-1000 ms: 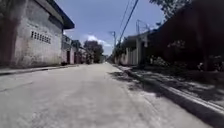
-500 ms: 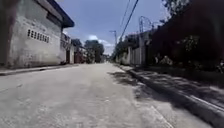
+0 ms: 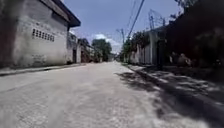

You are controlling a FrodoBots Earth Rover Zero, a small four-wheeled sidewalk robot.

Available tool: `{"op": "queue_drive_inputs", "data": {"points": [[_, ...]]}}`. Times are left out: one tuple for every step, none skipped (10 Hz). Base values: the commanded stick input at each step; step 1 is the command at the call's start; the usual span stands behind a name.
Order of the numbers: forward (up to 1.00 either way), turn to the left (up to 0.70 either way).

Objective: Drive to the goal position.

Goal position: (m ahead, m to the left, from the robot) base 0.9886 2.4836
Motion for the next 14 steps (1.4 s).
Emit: {"op": "queue_drive_inputs", "data": {"points": [[1.0,0.03],[1.0,0.03],[1.0,0.03],[1.0,0.03],[1.0,0.03],[1.0,0.03],[1.0,0.03],[1.0,-0.11],[1.0,-0.37],[1.0,-0.26],[1.0,0.03],[1.0,0.03],[1.0,0.03],[1.0,0.03]]}}
